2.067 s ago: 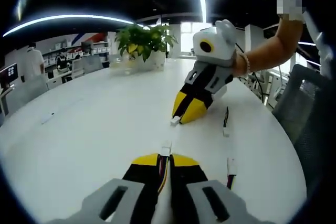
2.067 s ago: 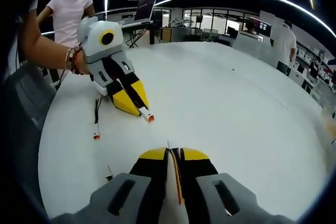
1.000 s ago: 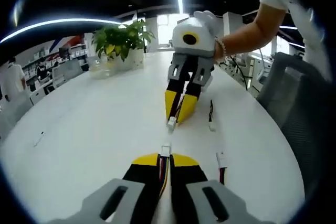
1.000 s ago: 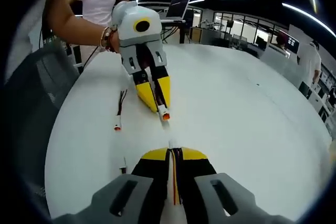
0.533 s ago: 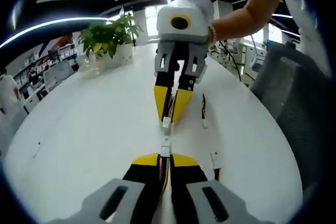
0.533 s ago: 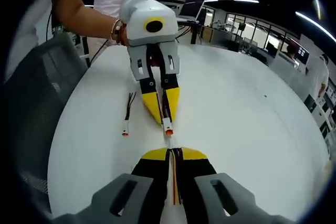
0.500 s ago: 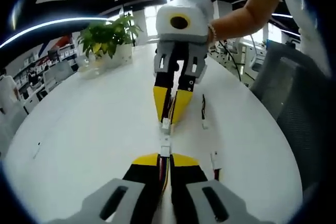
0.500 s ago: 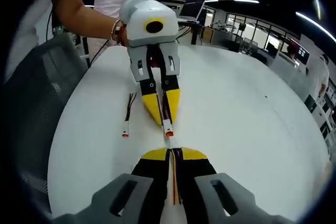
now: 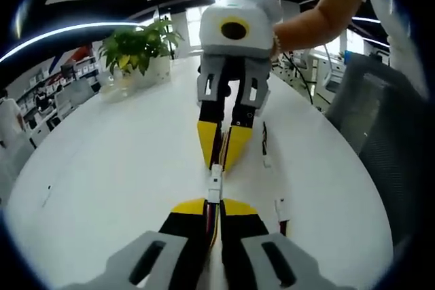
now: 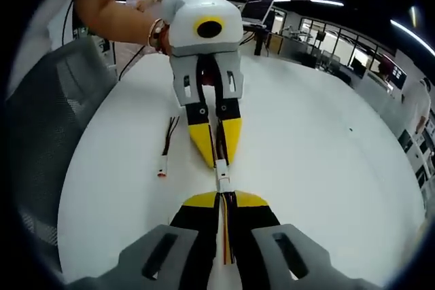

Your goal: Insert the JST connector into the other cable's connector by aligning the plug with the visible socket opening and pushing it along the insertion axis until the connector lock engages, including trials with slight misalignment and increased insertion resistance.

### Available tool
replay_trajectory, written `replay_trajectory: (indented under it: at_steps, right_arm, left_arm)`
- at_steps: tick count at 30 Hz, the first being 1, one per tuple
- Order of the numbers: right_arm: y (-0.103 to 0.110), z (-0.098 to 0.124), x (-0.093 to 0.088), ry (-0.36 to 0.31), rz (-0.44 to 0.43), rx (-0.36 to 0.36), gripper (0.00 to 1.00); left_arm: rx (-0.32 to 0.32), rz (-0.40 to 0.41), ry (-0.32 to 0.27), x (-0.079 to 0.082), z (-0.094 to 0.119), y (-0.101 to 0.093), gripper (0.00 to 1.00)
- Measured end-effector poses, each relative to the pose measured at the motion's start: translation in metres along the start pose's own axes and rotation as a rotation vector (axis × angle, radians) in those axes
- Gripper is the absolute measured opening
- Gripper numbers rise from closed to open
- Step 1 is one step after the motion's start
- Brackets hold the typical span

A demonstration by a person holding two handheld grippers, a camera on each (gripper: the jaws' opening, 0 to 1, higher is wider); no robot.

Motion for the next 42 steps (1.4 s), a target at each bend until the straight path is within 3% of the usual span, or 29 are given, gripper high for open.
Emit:
replay_trajectory:
  at_steps: [7, 42]
  right_arm:
    - [-0.003, -0.003, -0.002, 0.030, 0.029, 0.010, 0.04]
    - [-0.004, -0.010, -0.010, 0.056, -0.017, -0.018, 0.04]
  left_arm:
    - [-0.001, -0.013, 0.002, 0.003, -0.003, 0.000, 0.01]
    - [0.016, 0.032, 0.016, -0.006, -0.011, 0.002, 0.00]
Point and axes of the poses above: the point that each gripper's makers call its tool centre point, and the gripper's own axes: z roughly backward along the fingers, y roughly to its left, x roughly out of its top, the point moved 4 cm from there along z, roughly backward along the fingers, and after that the axes turned 11 degrees about -y, right-handed, at the moved point
